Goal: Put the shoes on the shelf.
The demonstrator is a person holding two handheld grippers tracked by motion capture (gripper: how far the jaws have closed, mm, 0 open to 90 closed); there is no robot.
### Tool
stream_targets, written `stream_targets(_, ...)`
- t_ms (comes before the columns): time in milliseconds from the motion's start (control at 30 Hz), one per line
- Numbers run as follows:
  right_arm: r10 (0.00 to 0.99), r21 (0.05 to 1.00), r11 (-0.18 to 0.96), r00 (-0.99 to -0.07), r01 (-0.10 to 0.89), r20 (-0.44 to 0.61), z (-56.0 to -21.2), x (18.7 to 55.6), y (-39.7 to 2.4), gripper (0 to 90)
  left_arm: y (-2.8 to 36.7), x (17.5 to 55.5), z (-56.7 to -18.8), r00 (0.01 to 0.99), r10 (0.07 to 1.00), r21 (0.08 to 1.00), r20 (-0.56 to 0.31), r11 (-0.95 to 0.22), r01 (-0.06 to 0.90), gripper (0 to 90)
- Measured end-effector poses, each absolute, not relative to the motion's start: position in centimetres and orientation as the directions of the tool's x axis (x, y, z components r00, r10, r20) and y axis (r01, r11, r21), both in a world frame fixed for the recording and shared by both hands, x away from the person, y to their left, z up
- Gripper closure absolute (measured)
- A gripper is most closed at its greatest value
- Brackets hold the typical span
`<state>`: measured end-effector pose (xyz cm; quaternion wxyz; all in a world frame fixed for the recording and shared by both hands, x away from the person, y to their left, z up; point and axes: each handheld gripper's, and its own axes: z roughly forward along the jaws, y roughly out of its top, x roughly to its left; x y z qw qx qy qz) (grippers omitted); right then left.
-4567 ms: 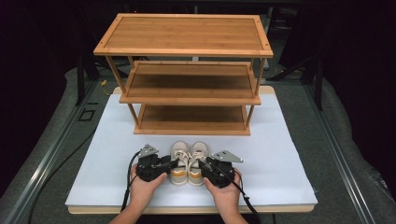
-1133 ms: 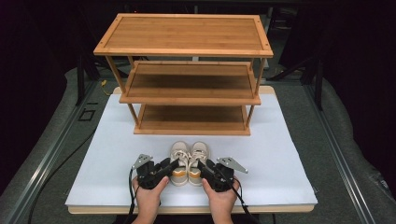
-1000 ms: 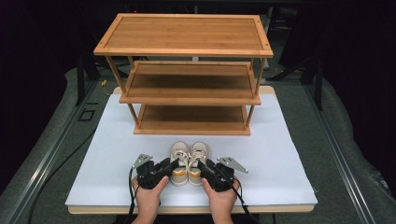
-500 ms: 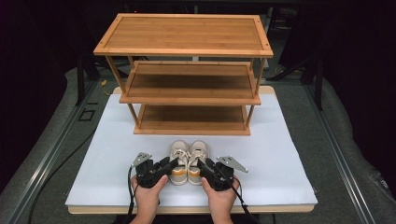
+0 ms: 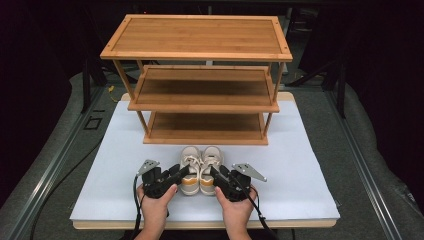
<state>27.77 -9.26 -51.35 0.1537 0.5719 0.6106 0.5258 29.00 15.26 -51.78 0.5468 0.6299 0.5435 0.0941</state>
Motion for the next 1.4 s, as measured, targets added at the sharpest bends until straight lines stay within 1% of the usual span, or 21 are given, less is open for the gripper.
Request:
stream_targets(100, 0.855, 0.814, -0.195, -0.312, 0.547, 0.414, -50.7, 27.7, -9.3, 59.2, 15.3, 29.0, -51.1, 0.395, 0.788, 0.792, -0.473, 0.184, 0.582, 54.3)
stream_targets(133, 0.861, 0.819, -0.204, -0.299, 0.537, 0.411, -50.6, 27.7, -9.2, 59.2, 15.3, 29.0, -50.9, 0.398, 0.789, 0.795, -0.468, 0.179, 0.579, 54.4)
stream_targets(167, 0.853, 0.814, -0.197, -0.314, 0.546, 0.417, -50.4, 27.6, -9.4, 59.2, 15.3, 29.0, -50.7, 0.399, 0.79, 0.798, -0.465, 0.18, 0.575, 54.3)
stream_targets(200, 0.856, 0.824, -0.213, -0.306, 0.524, 0.416, -50.4, 27.7, -9.2, 59.2, 15.3, 29.0, -50.5, 0.399, 0.79, 0.798, -0.465, 0.18, 0.575, 54.4)
stream_targets(400, 0.86, 0.818, -0.204, -0.299, 0.538, 0.412, -49.2, 27.7, -9.2, 59.2, 15.3, 29.0, -49.4, 0.4, 0.795, 0.802, -0.456, 0.171, 0.573, 54.4)
stream_targets(767, 0.848, 0.829, -0.214, -0.323, 0.516, 0.42, -46.9, 28.0, -9.1, 59.3, 15.4, 29.3, -46.8, 0.406, 0.793, 0.811, -0.454, 0.179, 0.558, 54.4)
stream_targets(800, 0.856, 0.83, -0.213, -0.311, 0.516, 0.413, -46.7, 28.0, -9.1, 59.3, 15.4, 29.4, -46.6, 0.406, 0.792, 0.81, -0.456, 0.181, 0.557, 54.4)
stream_targets(867, 0.851, 0.831, -0.218, -0.317, 0.512, 0.419, -46.3, 28.1, -9.2, 59.3, 15.4, 29.4, -46.2, 0.407, 0.79, 0.81, -0.458, 0.182, 0.557, 54.4)
stream_targets(900, 0.846, 0.823, -0.206, -0.327, 0.529, 0.422, -46.1, 28.1, -9.3, 59.3, 15.4, 29.5, -46.0, 0.406, 0.789, 0.809, -0.461, 0.186, 0.557, 54.4)
stream_targets(933, 0.848, 0.833, -0.223, -0.32, 0.506, 0.422, -46.0, 28.2, -9.2, 59.3, 15.4, 29.5, -45.9, 0.408, 0.788, 0.81, -0.46, 0.184, 0.557, 54.4)
stream_targets(1100, 0.853, 0.83, -0.217, -0.315, 0.514, 0.417, -44.9, 28.2, -9.3, 59.3, 15.4, 29.7, -44.8, 0.417, 0.786, 0.813, -0.457, 0.18, 0.553, 54.4)
stream_targets(1267, 0.84, 0.84, -0.236, -0.331, 0.489, 0.429, -43.8, 28.4, -9.4, 59.3, 15.5, 29.8, -43.2, 0.43, 0.787, 0.829, -0.443, 0.176, 0.532, 54.4)
stream_targets(1400, 0.848, 0.85, -0.223, -0.335, 0.478, 0.411, -42.7, 28.5, -9.3, 59.3, 15.6, 30.0, -42.4, 0.433, 0.783, 0.831, -0.447, 0.183, 0.526, 54.4)
